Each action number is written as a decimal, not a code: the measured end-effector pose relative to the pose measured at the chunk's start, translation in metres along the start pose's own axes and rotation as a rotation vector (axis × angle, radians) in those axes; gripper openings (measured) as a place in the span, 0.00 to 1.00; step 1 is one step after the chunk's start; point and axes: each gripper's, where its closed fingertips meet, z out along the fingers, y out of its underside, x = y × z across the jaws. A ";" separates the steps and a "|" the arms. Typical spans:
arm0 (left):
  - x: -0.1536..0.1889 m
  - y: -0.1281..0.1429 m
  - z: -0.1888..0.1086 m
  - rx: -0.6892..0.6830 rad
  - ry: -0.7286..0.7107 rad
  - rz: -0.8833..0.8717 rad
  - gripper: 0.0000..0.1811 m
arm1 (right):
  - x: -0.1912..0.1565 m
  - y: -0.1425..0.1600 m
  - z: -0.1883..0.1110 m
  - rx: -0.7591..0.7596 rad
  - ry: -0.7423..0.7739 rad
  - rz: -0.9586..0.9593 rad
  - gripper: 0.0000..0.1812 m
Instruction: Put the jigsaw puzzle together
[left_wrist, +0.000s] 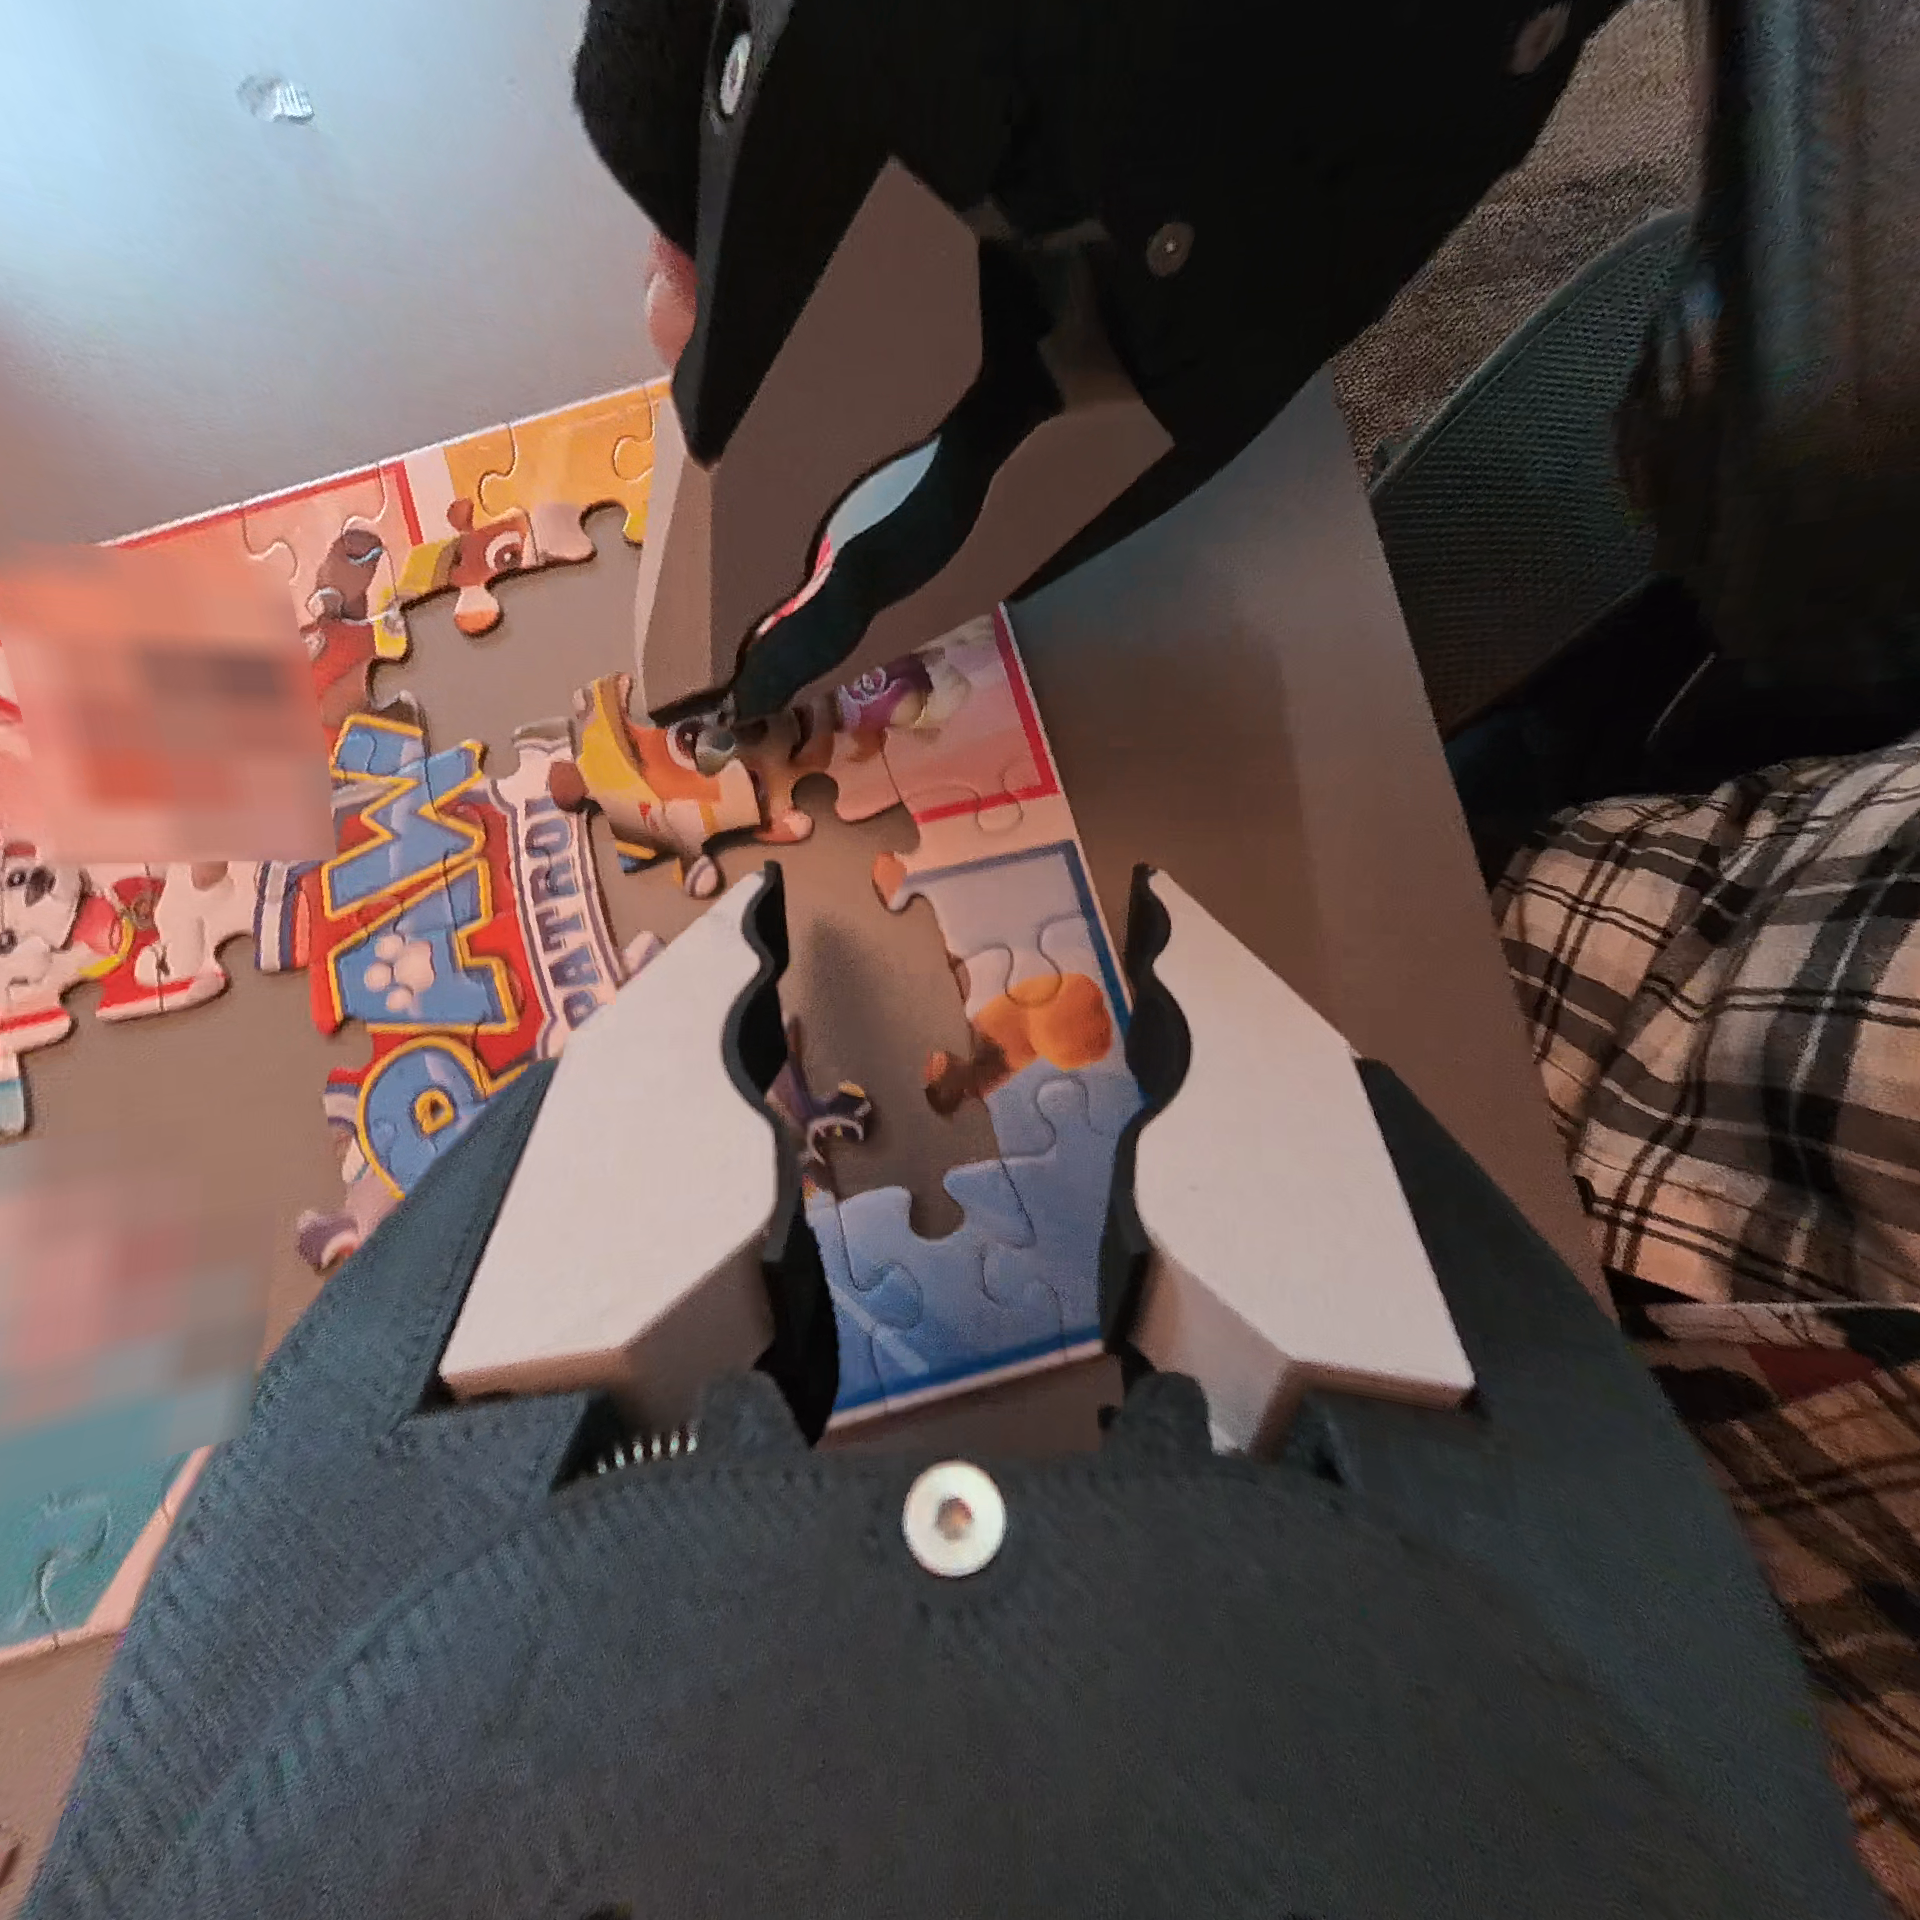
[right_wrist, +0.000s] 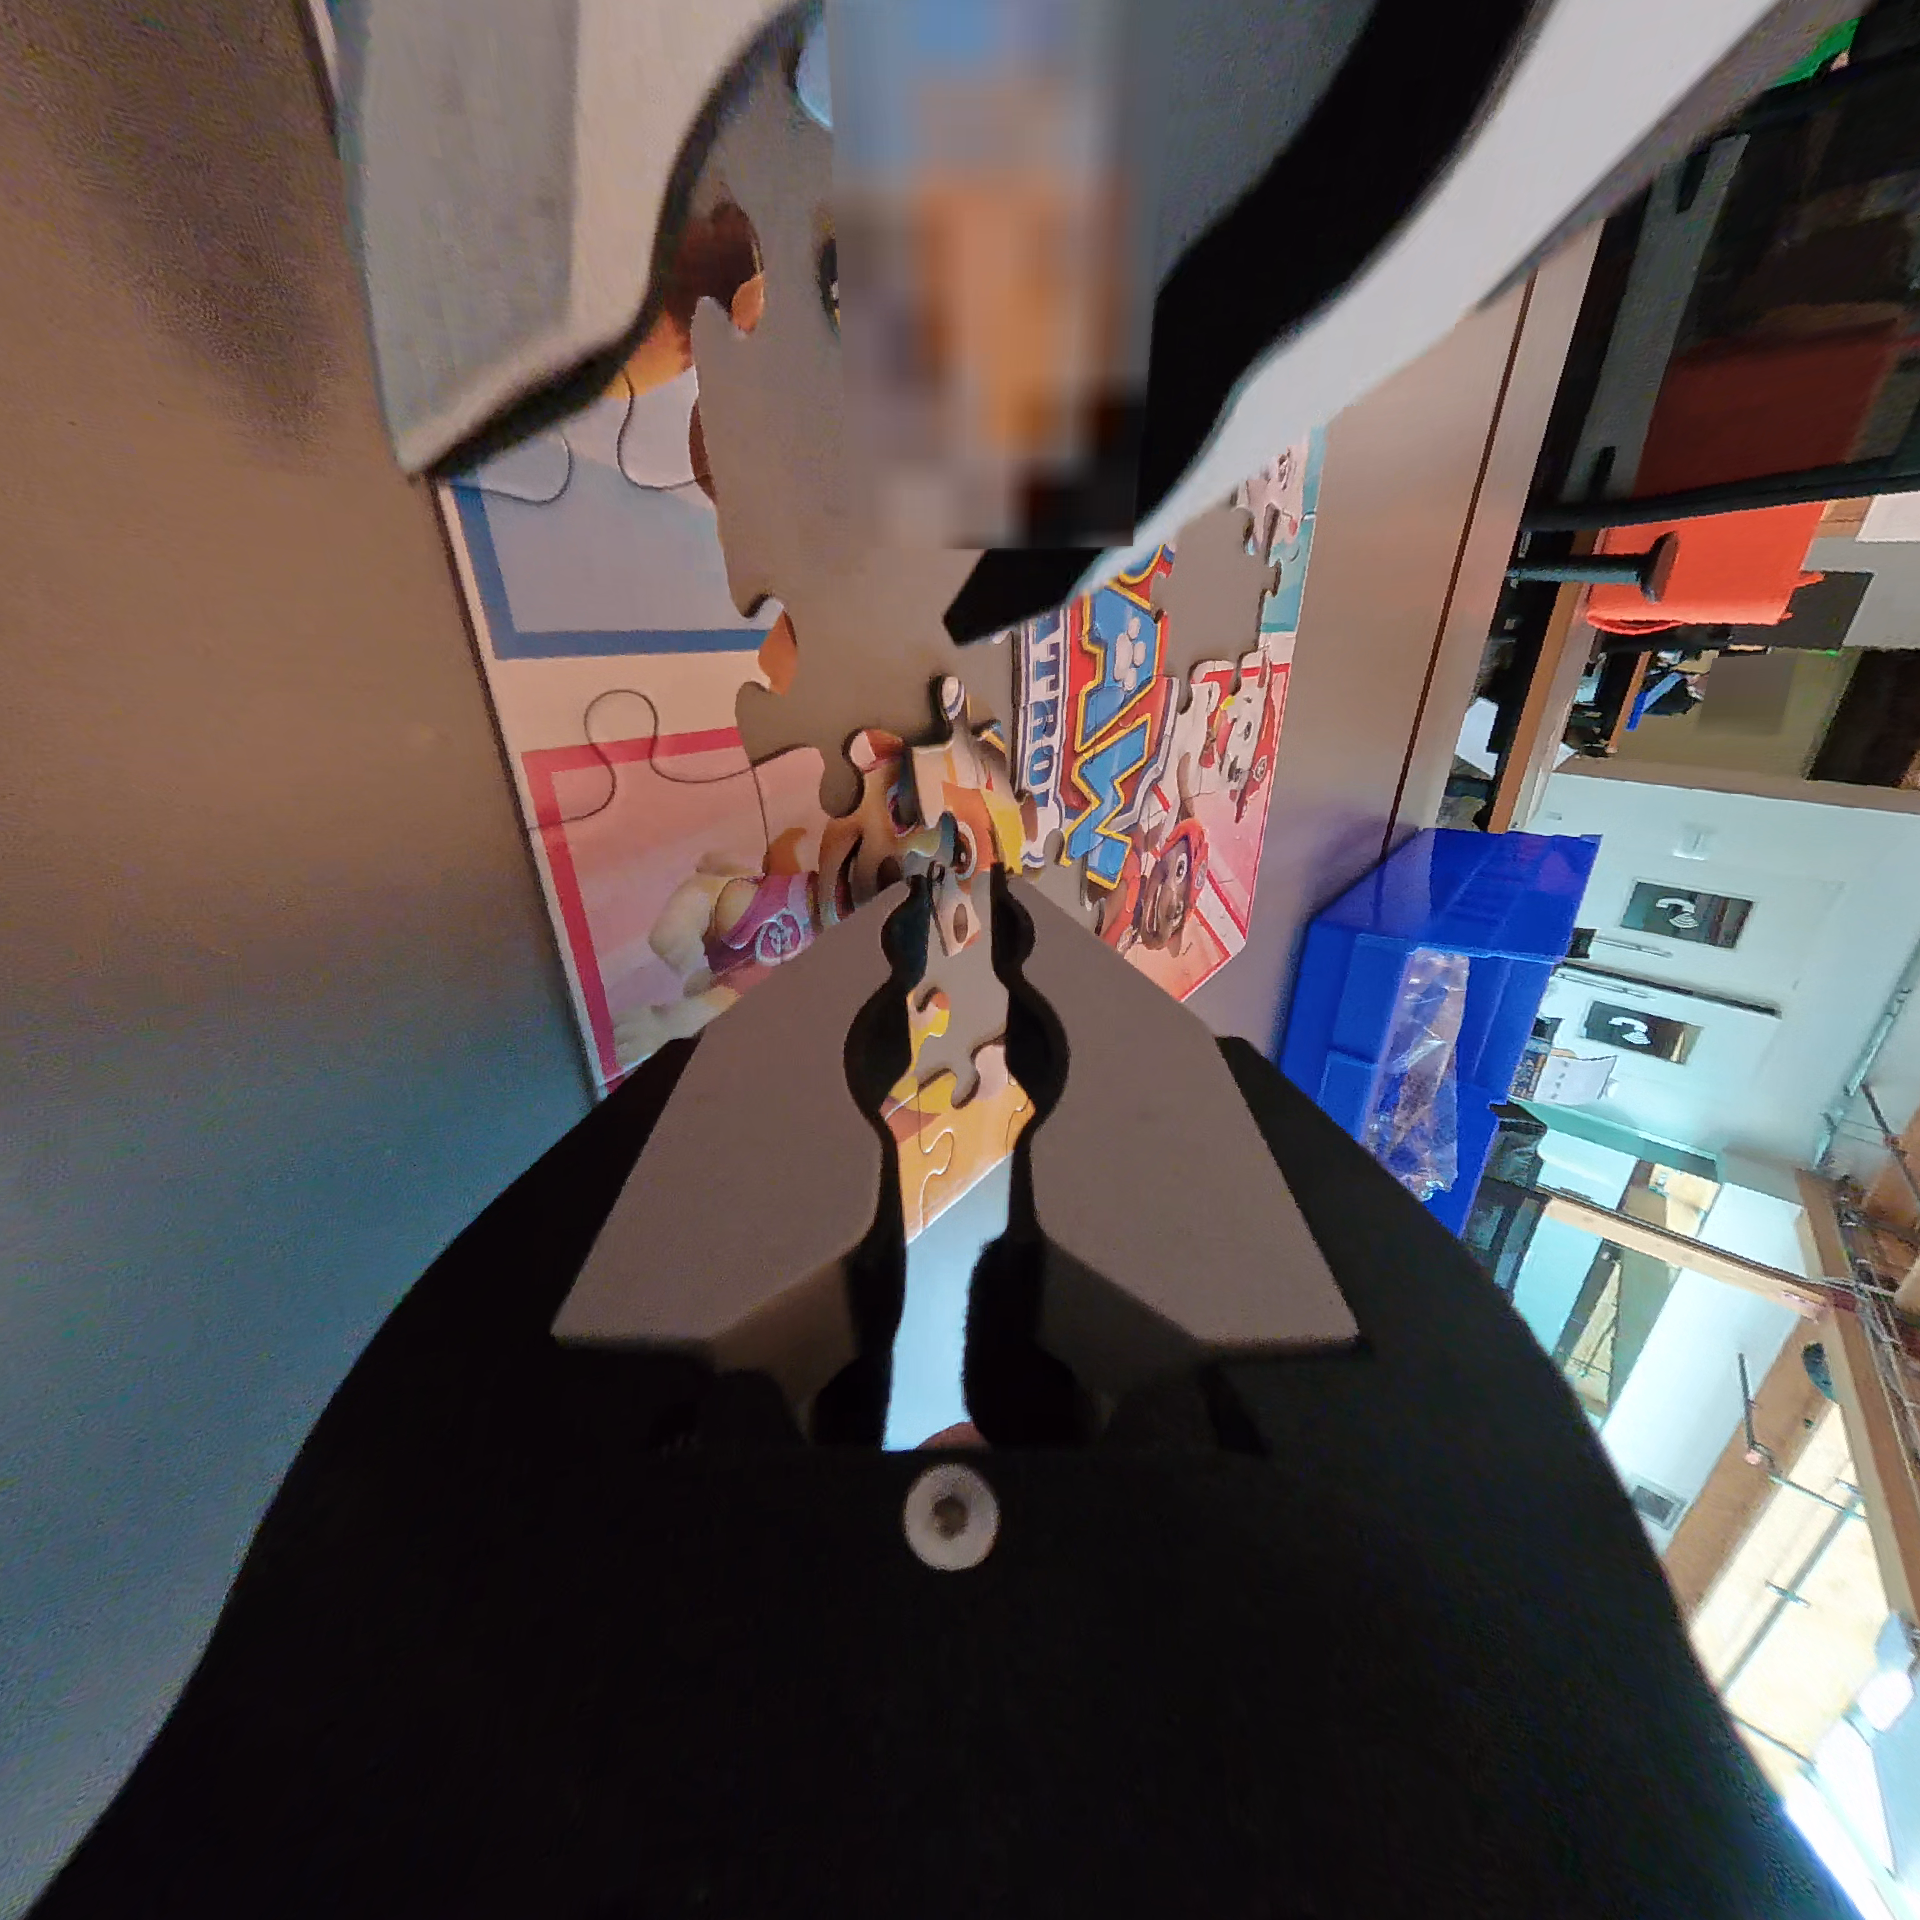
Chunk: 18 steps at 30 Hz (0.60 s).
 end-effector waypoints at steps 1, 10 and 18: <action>-0.003 -0.002 0.003 -0.004 -0.002 0.003 0.37 | 0.000 0.000 0.000 0.001 -0.005 0.004 0.05; -0.016 -0.003 0.022 -0.051 0.038 -0.067 0.38 | -0.001 0.002 -0.001 0.028 -0.022 0.034 0.05; -0.015 -0.002 0.019 -0.042 0.052 -0.091 0.37 | -0.001 0.012 -0.004 0.028 -0.047 0.097 0.04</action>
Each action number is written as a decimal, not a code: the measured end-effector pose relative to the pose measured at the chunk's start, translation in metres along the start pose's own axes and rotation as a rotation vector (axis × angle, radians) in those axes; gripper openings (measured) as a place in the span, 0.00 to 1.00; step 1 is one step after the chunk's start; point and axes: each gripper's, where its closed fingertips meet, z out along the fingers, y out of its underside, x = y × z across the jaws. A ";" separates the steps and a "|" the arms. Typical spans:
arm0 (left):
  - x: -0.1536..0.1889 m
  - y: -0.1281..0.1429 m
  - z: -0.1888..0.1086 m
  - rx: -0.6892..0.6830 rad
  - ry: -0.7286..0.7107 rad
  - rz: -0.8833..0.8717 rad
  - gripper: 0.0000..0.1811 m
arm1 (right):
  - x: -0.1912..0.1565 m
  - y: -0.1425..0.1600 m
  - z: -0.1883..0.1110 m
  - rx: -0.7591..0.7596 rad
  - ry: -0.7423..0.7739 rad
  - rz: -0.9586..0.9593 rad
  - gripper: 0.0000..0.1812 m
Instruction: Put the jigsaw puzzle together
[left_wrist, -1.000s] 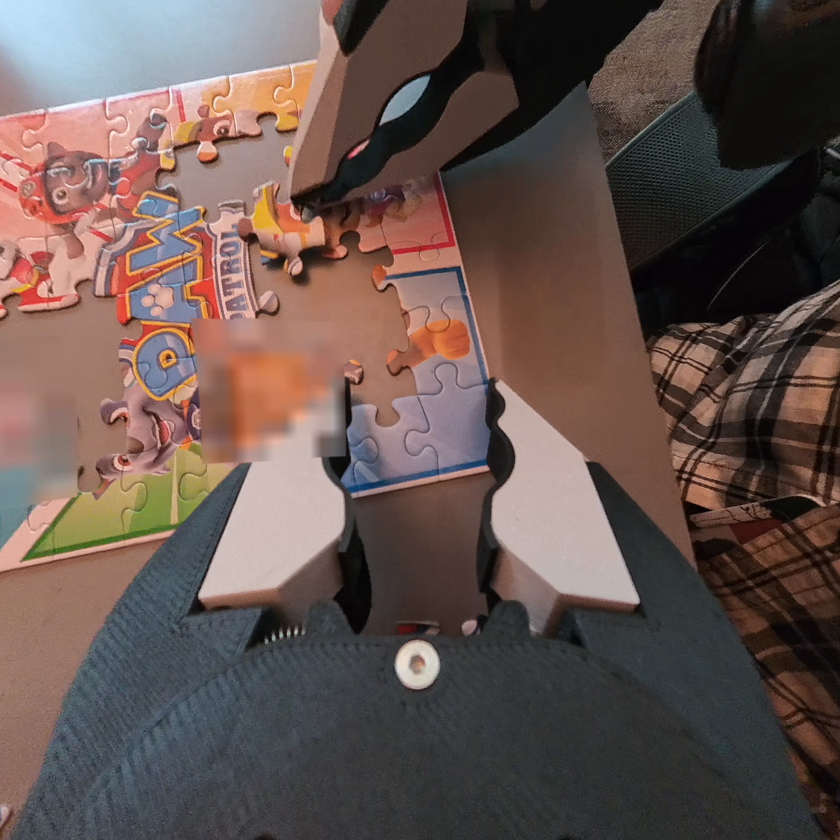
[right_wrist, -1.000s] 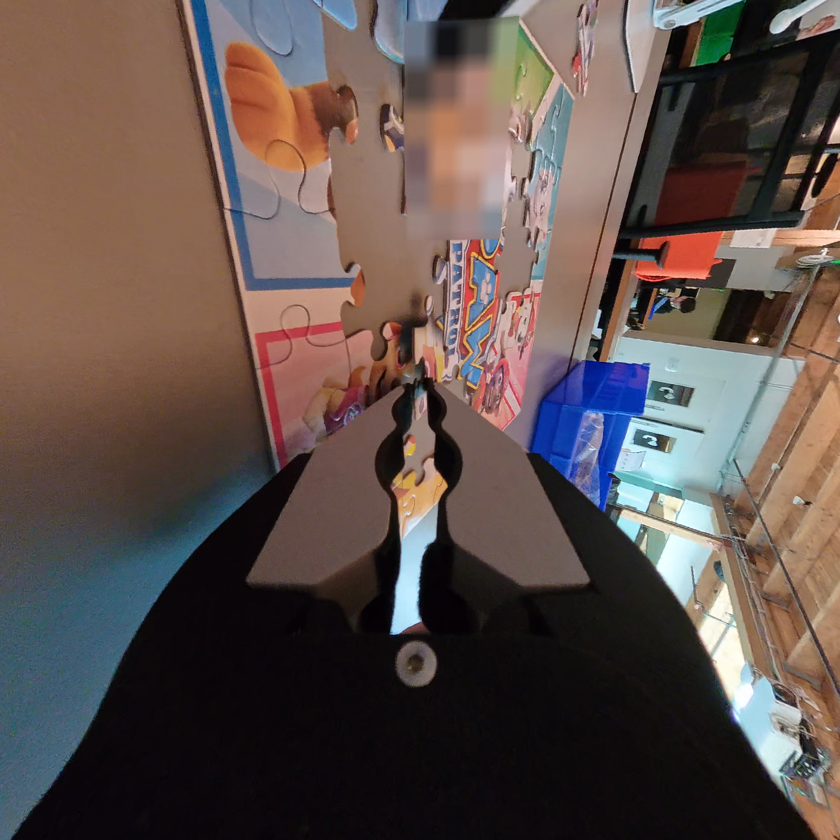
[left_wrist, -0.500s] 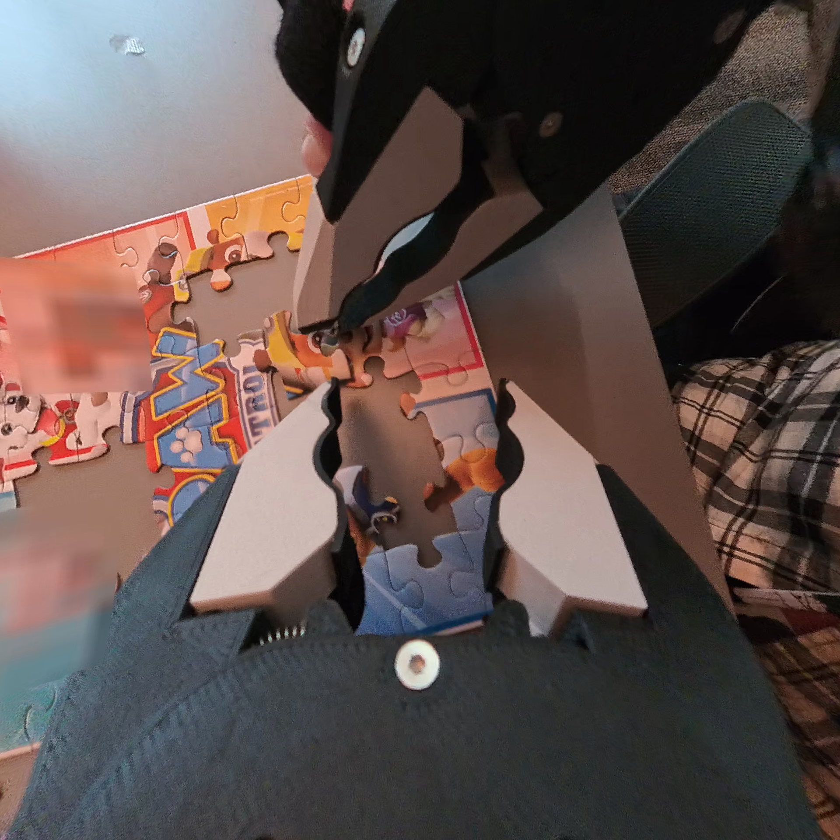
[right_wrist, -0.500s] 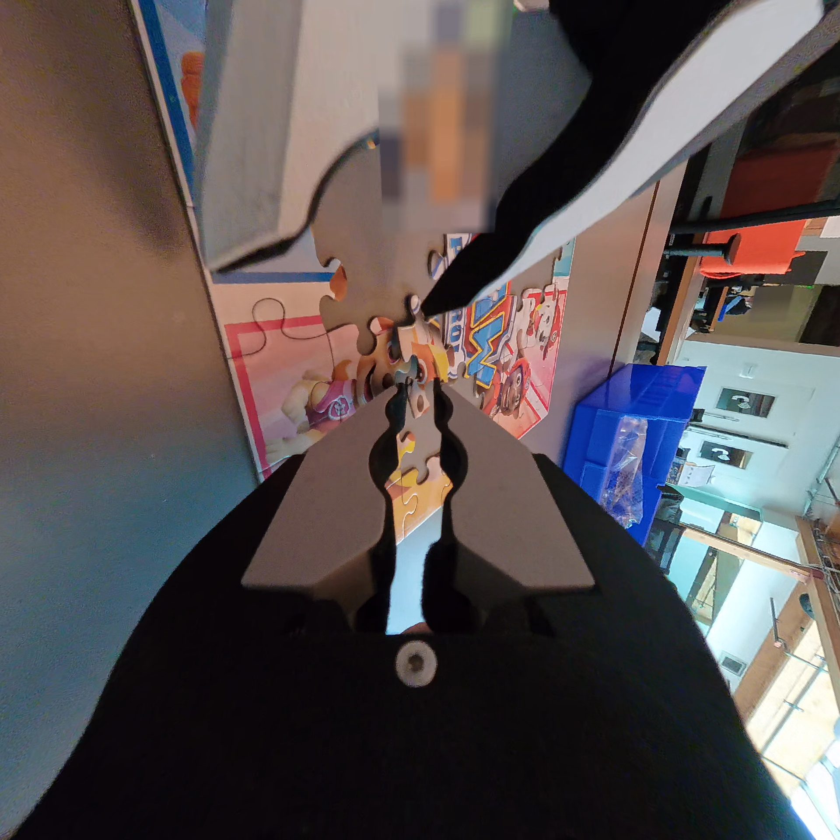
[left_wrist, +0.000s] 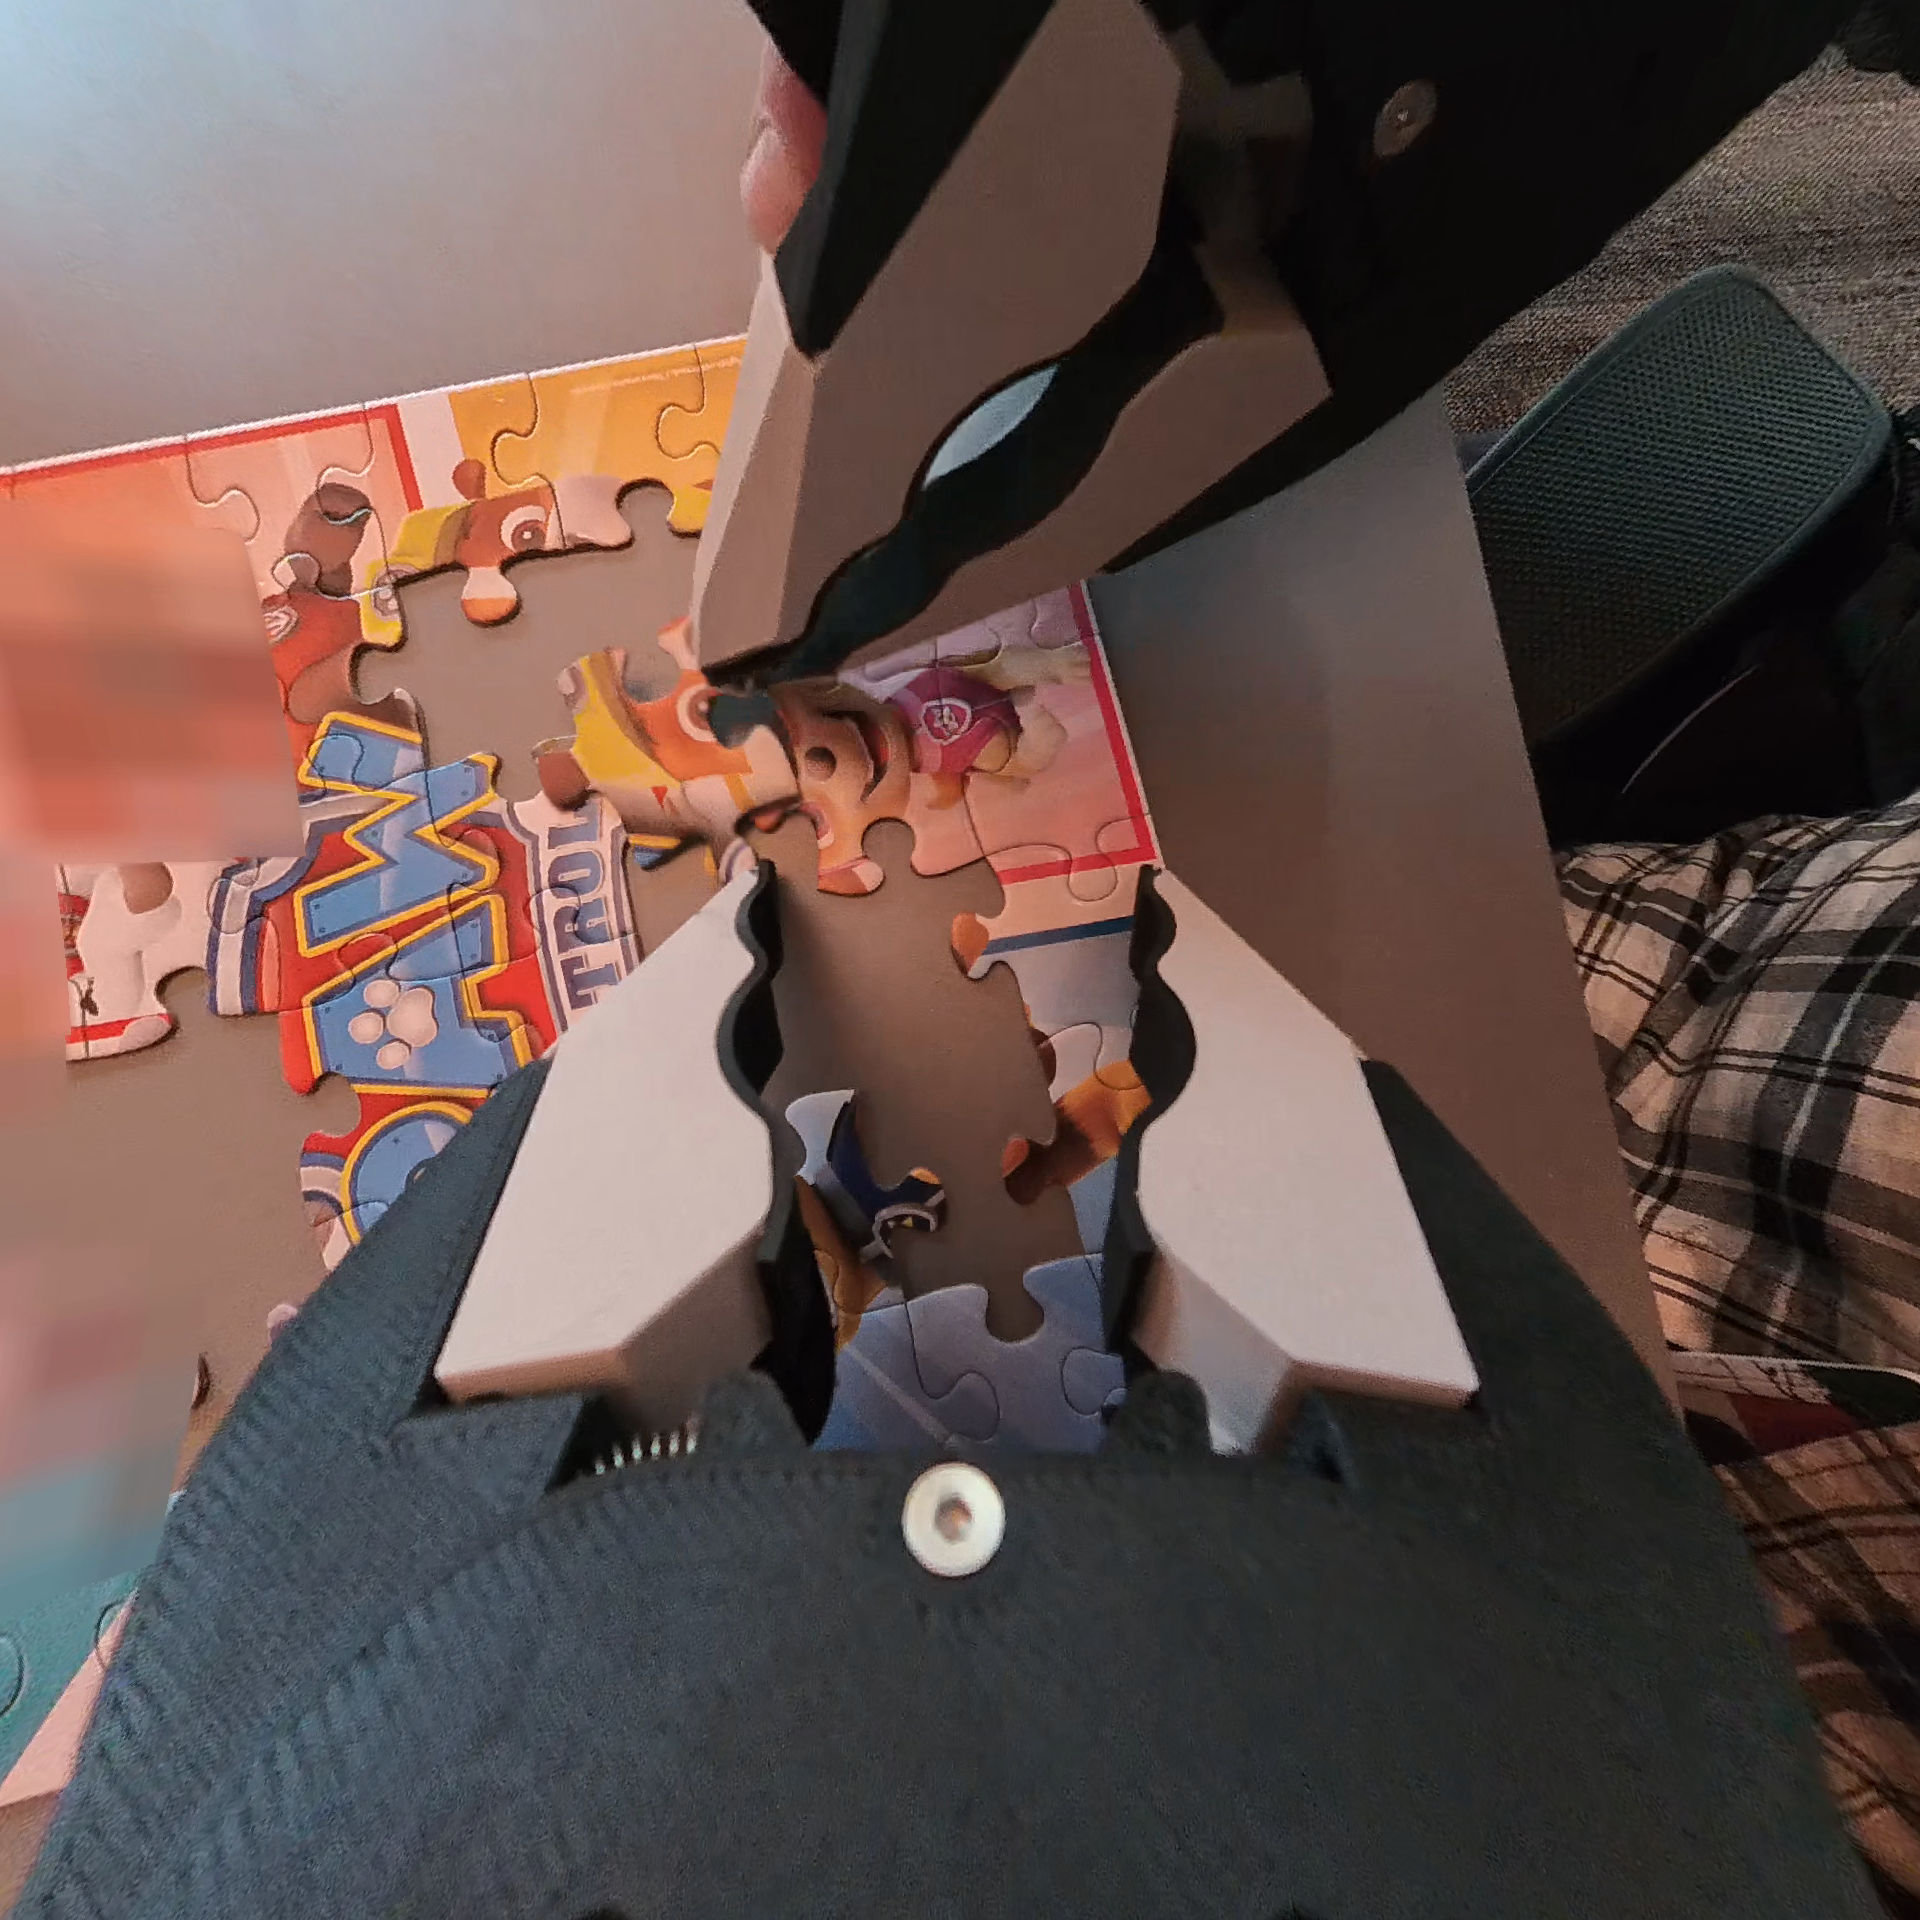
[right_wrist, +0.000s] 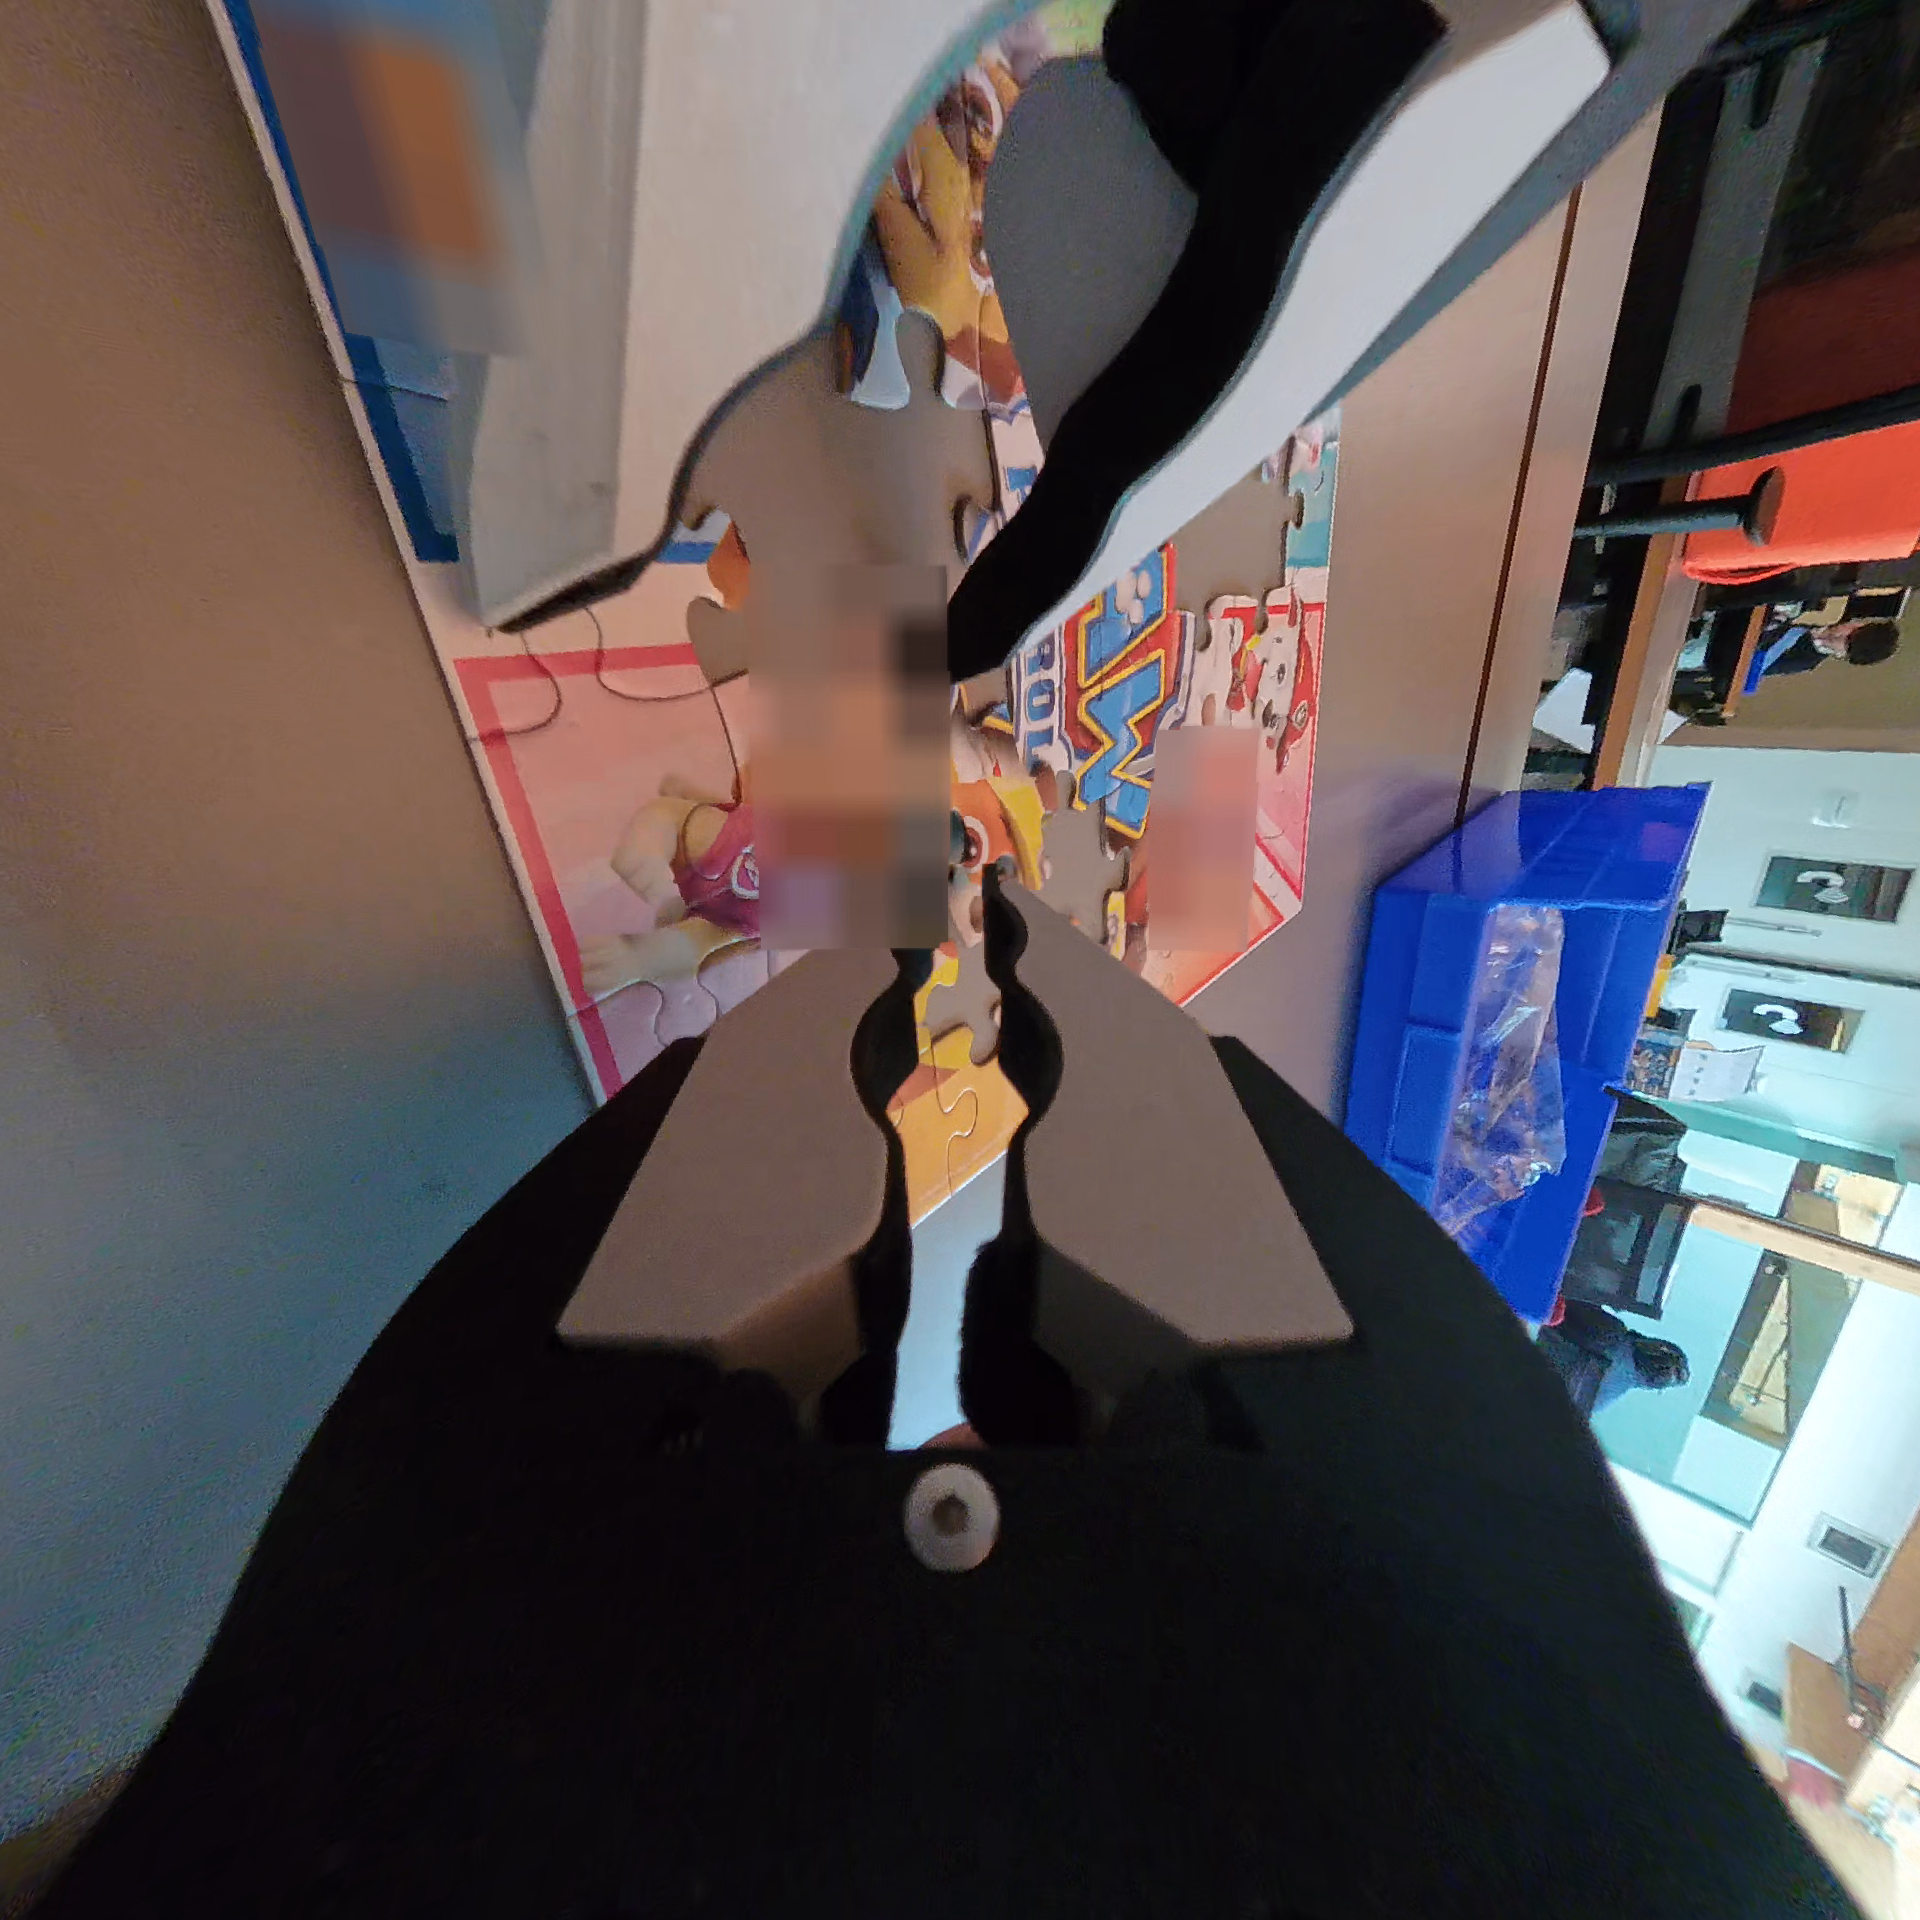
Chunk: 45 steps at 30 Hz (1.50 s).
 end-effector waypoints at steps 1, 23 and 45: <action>0.000 0.000 0.000 0.000 -0.001 0.000 0.37 | 0.001 0.002 0.001 -0.005 0.009 0.002 0.02; -0.001 0.007 -0.008 -0.002 -0.008 0.000 0.34 | 0.032 0.023 0.005 -0.107 0.226 0.034 0.00; 0.000 0.007 -0.010 0.001 0.002 0.000 0.35 | 0.029 0.024 0.025 -0.280 0.151 0.077 0.00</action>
